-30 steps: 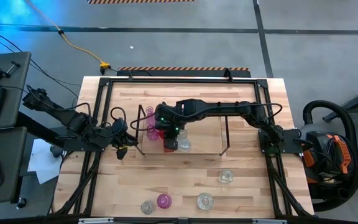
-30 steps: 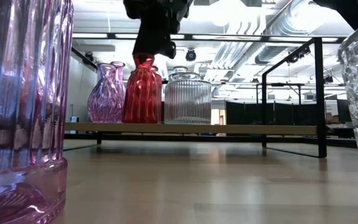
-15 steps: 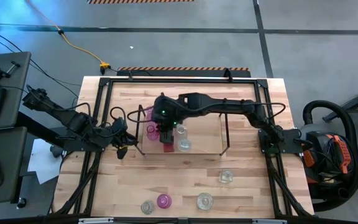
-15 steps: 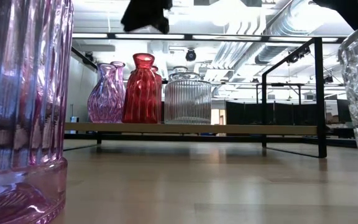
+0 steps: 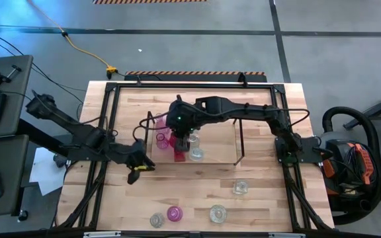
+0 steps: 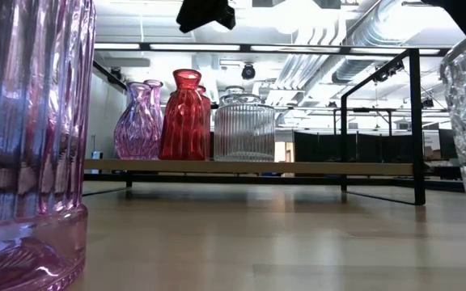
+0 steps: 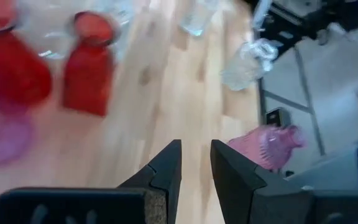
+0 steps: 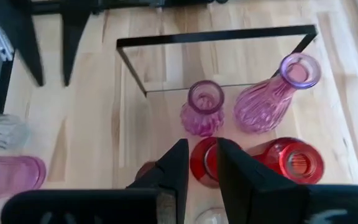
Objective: Sort vases onto shelf
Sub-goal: Put the pink vase aligned with the other pink vases on the shelf
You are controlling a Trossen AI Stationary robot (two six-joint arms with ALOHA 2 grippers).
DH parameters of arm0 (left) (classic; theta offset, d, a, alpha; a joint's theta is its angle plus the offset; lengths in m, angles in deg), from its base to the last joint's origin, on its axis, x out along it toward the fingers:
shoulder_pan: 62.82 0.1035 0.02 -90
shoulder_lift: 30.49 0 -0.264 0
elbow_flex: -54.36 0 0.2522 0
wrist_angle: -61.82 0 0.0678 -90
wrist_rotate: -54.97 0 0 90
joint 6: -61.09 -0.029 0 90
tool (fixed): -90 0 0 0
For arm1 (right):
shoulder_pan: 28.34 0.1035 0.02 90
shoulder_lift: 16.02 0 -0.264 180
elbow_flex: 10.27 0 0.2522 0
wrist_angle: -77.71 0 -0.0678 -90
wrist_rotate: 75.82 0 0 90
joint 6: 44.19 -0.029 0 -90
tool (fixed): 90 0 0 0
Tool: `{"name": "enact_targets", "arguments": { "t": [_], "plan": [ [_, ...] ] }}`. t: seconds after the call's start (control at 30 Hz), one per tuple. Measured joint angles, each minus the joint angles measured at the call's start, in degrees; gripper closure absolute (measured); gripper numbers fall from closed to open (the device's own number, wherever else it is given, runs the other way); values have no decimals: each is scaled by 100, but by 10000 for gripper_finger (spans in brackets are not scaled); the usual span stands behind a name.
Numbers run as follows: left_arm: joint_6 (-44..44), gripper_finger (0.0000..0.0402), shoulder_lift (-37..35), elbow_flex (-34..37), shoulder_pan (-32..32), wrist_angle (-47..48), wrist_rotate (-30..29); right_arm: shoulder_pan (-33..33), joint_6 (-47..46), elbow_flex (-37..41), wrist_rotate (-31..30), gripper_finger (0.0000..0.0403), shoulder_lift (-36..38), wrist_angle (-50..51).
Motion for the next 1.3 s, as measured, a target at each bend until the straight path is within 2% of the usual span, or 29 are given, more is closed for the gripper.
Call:
{"name": "enact_targets", "arguments": {
  "t": [0.27, 0.47, 0.6, 0.73, 0.9, 1.07, 1.17, 1.3],
  "plan": [
    [-667, 326, 732, -482, 137, -130, 857, 129, -527, 0, -19, 339, 0, 198],
    [-1340, 326, 1024, -980, 168, 101, 1364, 407, -1353, 2, -839, 339, 99, 1053],
    [-1553, 326, 1146, -1272, 130, 93, 1618, 620, -2015, 2, -996, 339, 221, 1918],
    [-1756, 326, 1290, -1494, 57, 99, 1774, 921, -2740, 2, -1446, 339, 358, 2716],
    [-1912, 326, 1476, -1607, -20, 24, 1824, 1328, -3301, 4, -1912, 339, 552, 2644],
    [-1831, 326, 1888, -1605, 34, -148, 2283, 1641, -3648, 176, -2632, 339, 905, 2662],
    [-1776, 326, 2193, -1597, 50, -358, 2522, 1683, -3758, 392, -2972, 339, 1293, 2671],
    [-1772, 326, 2494, -1597, 91, -657, 2549, 1664, -3754, 687, -3552, 339, 1911, 2660]
  ]
}}
